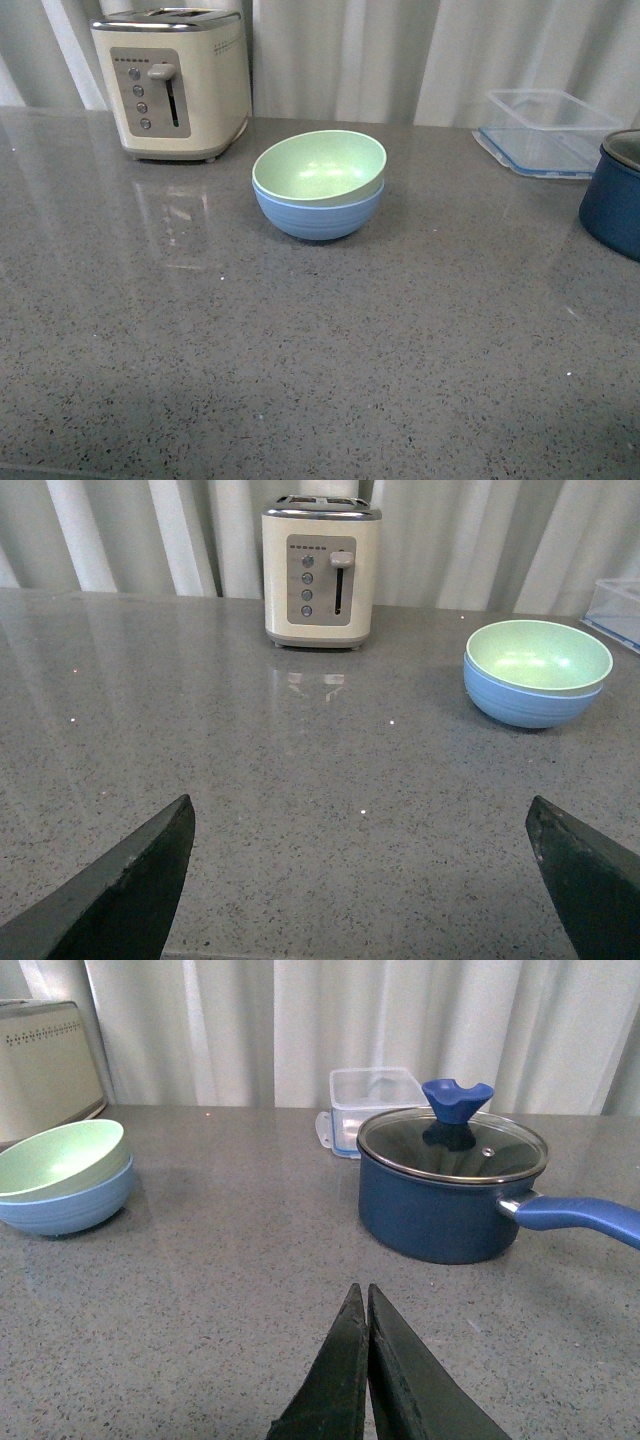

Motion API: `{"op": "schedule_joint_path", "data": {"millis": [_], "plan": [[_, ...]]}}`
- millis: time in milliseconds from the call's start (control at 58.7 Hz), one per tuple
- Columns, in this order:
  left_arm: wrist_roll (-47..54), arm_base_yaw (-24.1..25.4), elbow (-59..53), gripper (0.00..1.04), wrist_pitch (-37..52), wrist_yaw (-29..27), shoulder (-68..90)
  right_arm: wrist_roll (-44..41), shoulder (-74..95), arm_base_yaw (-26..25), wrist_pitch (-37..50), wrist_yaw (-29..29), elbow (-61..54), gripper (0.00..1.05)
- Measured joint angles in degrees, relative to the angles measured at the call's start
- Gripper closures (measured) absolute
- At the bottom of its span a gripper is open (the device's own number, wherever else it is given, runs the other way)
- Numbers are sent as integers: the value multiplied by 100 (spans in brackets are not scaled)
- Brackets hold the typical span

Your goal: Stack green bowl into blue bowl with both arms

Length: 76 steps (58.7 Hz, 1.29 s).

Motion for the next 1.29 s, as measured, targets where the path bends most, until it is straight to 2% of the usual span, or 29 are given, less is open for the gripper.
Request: {"op": "schedule_joint_path", "data": {"millis": [290,392,579,716,750,852,937,1005,1295], "plan": [[0,0,0,7,0,0,0,0,-466,0,-466,2,0,104],[0,0,0,7,0,-2,0,0,-1189,0,-1386,-7,4,104],[0,0,0,7,0,2,-7,-2,-1408,0,-1447,-7,4,104],[0,0,0,7,0,0,-7,-4,-1412,0,-1447,-7,4,72],[0,0,0,7,0,2,-7,-4,-1412,0,-1449,-7,4,67],[0,0,0,7,0,2,-7,-4,-1412,0,-1449,-7,4,40],[0,0,0,7,0,0,-7,-4,-1412,0,-1449,-7,4,26],[0,0,0,7,0,0,-7,-4,-1412,0,-1449,-7,4,9],[0,0,0,7,0,2,-7,-2,-1412,0,-1449,-7,4,10]]}}
